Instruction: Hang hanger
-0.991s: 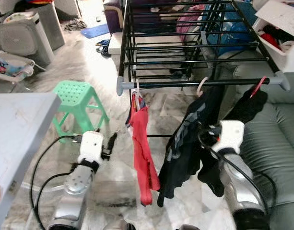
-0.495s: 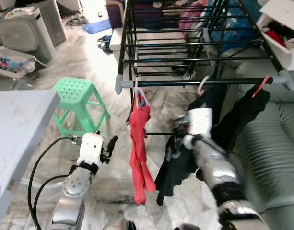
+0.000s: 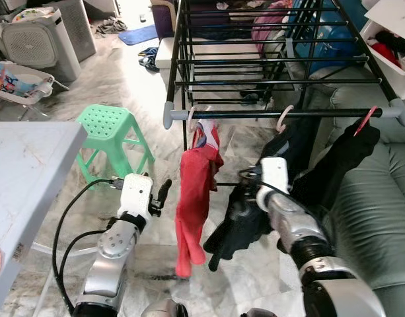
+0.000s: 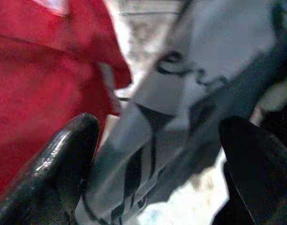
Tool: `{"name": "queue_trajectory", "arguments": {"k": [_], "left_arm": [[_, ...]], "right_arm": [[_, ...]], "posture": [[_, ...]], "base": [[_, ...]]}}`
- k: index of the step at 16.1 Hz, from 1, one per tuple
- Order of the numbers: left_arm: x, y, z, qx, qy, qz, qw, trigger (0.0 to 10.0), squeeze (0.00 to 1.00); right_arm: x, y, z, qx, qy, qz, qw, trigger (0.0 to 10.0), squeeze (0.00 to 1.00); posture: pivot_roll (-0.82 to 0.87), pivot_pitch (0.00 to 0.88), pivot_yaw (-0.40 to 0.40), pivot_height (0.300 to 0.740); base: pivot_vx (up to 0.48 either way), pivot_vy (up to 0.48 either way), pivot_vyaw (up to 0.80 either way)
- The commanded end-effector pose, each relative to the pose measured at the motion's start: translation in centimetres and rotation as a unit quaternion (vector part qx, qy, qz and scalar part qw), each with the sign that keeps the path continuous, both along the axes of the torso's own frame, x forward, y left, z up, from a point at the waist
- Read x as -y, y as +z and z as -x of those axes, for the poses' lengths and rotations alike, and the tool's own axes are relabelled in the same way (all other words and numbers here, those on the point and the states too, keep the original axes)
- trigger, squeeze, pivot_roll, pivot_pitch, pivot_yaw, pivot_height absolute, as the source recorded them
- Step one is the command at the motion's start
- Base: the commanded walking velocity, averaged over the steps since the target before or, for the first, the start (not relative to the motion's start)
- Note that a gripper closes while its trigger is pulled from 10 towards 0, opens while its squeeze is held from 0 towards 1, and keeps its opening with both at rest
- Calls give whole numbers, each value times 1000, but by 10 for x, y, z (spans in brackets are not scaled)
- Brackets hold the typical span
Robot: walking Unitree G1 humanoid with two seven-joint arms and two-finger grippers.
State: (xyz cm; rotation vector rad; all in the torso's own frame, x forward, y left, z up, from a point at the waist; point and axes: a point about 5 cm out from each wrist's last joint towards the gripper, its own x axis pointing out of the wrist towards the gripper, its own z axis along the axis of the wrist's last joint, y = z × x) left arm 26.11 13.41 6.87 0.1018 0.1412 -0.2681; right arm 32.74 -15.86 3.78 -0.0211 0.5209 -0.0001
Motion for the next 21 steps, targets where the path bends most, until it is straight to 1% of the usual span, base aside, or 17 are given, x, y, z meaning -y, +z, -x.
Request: {"name": "queue_trajectory", "arguments": {"k": [1,3,5,6,7,9,10,11,12,13,15,16,17,21], "left_arm": [[0,-1,-3,-4,-4,-1,1000,10000,0],[1,-1,-8,-3,-3,-2,1000,10000,0],[4,-1,-11,-2,-7,0,1000,10000,0],[4,-1,-12,-2,-7,0,1000,10000,0],[5,-2,-12,-3,-9,0,1000,10000,0],[7,-4,-13,-5,-11,-1,1000,10000,0],[6,-4,-13,-5,-11,-2,1000,10000,0],[6,-5,-14,-5,-10,-3,1000,10000,0],[5,-5,-14,-5,-8,-5,1000,10000,0],[4,-5,-15,-5,-5,-6,1000,10000,0],[2,-7,-15,-7,2,-7,1000,10000,0],[3,-7,-15,-8,2,-7,1000,10000,0],[4,-8,-15,-8,1,-7,1000,10000,0],[4,-10,-15,-11,-2,-11,1000,10000,0]], "right_arm": [[9,4,-4,5,-27,7,1000,10000,0],[33,3,-1,7,-76,32,997,10000,0],[41,3,0,9,-87,28,996,10000,0],[41,3,-1,10,-83,27,996,10000,0],[41,7,-4,18,-74,31,997,10000,0],[34,17,-14,34,-32,32,998,10000,0],[32,17,-16,30,-6,39,999,10000,0],[31,16,-16,25,7,43,999,10000,0],[38,21,-20,26,34,80,996,10000,0],[41,26,-23,29,37,85,995,10000,0],[49,32,-27,27,31,78,996,10000,0],[51,34,-28,24,28,67,997,2275,0],[53,34,-27,18,32,64,997,0,0],[61,34,-26,5,62,66,996,0,0]], "posture": [[3,0,49,740],[-8,0,55,740],[-12,0,56,740],[-12,0,56,740],[-12,0,56,740],[-10,0,56,740],[-9,0,56,740],[-6,0,55,740],[0,0,50,740],[4,0,46,740],[7,0,40,740],[10,0,39,740],[10,0,39,740],[12,0,40,740]], "base": [[0,0,0],[0,0,0],[0,0,0],[0,0,0],[0,0,0],[0,0,0],[0,0,0],[0,0,0],[0,0,0],[0,0,0],[0,0,0],[0,0,0],[0,0,0],[0,0,0]]}}
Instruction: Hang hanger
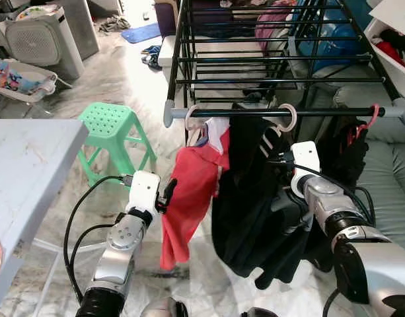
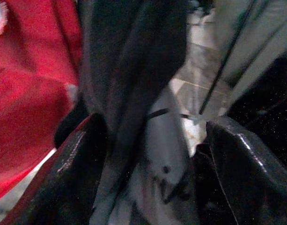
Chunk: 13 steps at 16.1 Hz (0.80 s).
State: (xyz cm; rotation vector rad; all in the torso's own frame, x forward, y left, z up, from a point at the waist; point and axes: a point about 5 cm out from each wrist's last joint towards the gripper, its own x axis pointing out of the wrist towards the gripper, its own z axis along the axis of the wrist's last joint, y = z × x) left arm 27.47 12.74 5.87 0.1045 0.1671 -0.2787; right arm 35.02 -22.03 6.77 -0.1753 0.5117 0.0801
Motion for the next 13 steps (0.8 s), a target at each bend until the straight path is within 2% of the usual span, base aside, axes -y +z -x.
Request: {"name": "queue_trajectory", "arguments": {"k": [1,4,13], "left_arm": [[-3,0,-2,1,3,-9,1000,10000,0],[0,-1,-2,-1,2,-8,1000,10000,0],[2,-2,-2,-2,0,-9,1000,10000,0]], "right_arm": [[0,0,0,-9,13,0,1000,0,0],[1,-6,5,-18,15,-4,1000,0,0],[-3,-6,4,-13,16,-10,1000,0,0]], "posture": [[2,0,42,740],[1,0,42,740],[2,0,40,740]], "base": [[0,0,0],[0,0,0],[0,0,0]]}}
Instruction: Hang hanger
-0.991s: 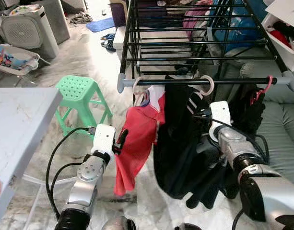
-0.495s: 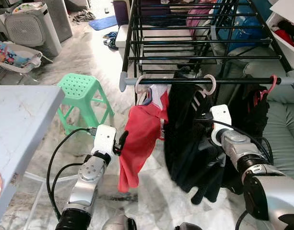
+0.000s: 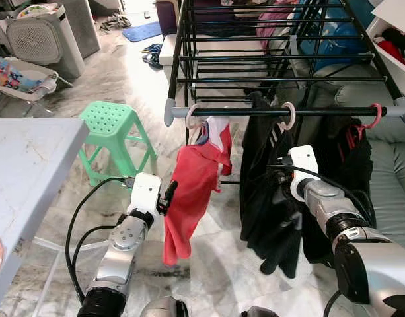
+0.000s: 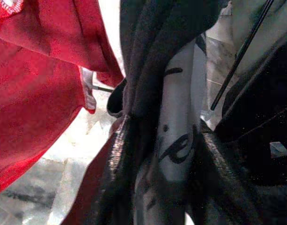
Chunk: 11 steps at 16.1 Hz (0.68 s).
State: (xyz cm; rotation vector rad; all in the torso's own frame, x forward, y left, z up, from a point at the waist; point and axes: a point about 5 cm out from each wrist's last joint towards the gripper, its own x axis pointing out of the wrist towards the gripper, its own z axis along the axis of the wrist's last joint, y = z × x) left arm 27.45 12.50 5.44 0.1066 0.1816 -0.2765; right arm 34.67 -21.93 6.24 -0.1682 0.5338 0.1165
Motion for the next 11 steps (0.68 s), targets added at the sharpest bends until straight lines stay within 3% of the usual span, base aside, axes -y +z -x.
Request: {"name": "queue_trajectory", "arguments": {"k": [1,11], "left_arm": [[0,2,-2,5,-2,-6,1000,10000,0],[0,2,-4,7,-4,-9,1000,10000,0]], "right_arm": [[-3,-1,0,0,1,-3,1000,0,0],[-10,6,-6,38,10,1,999,0,0]], "posture": [[1,0,42,740],[2,0,48,740]], "base": [[0,0,0],[0,0,0]]}}
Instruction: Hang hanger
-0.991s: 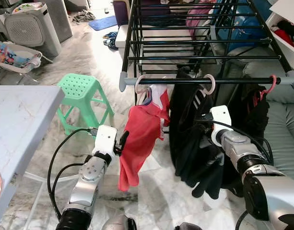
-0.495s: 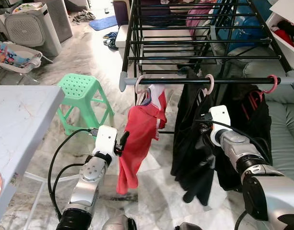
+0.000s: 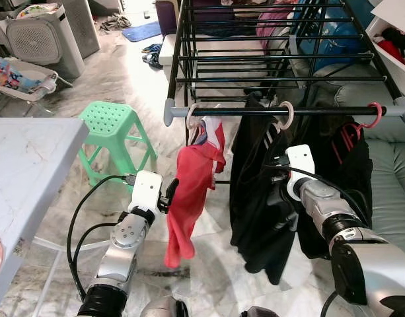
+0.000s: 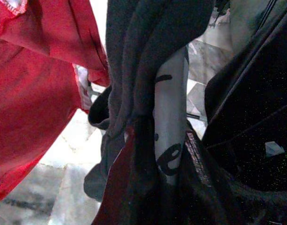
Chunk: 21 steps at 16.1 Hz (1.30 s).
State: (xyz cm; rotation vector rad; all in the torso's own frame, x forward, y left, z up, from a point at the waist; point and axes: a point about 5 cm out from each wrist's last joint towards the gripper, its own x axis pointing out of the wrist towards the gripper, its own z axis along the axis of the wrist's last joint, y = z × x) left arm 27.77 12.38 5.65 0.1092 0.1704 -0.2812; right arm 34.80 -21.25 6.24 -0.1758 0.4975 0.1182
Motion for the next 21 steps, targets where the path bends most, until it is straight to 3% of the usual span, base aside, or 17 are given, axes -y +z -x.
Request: {"name": "queue_trajectory", "arguments": {"k": [1,5,6,7,8,12,13,15,17,21], "left_arm": [[-1,0,-1,2,-2,-9,1000,10000,0],[4,0,1,5,-6,-10,1000,10000,0],[4,0,4,6,-7,-11,1000,10000,0],[4,-2,6,7,-9,-12,1000,10000,0],[4,-2,7,8,-9,-12,1000,10000,0],[4,2,3,20,4,-10,1000,10000,0],[3,2,3,21,4,-10,1000,10000,0],[4,2,3,23,2,-11,1000,10000,0],[5,0,2,18,-4,-11,1000,10000,0],[11,1,1,19,-6,-7,1000,10000,0]], "right_arm": [[-2,9,-6,33,-1,1,999,0,0],[4,24,-9,101,-11,25,994,0,0],[5,26,-7,130,-7,39,991,824,0],[5,24,-1,146,-3,39,988,4157,0],[3,21,7,170,-8,27,985,10000,0],[-14,8,56,255,-34,48,965,10000,0],[-17,6,62,253,-40,40,966,10000,0],[-21,-13,91,214,-82,21,973,10000,0],[-19,-24,102,184,-94,18,978,10000,0],[-7,-21,105,170,-117,19,978,10000,0]], "posture": [[0,0,50,740],[-2,0,54,740],[-2,0,48,740],[-5,0,45,740],[-7,0,42,740],[-8,0,46,740],[-11,0,53,740],[-27,0,63,740],[-48,0,72,740],[-52,0,64,740]], "base": [[0,0,0],[0,0,0],[0,0,0],[0,0,0],[0,0,0],[0,0,0],[0,0,0],[0,0,0],[0,0,0],[-220,0,0]]}}
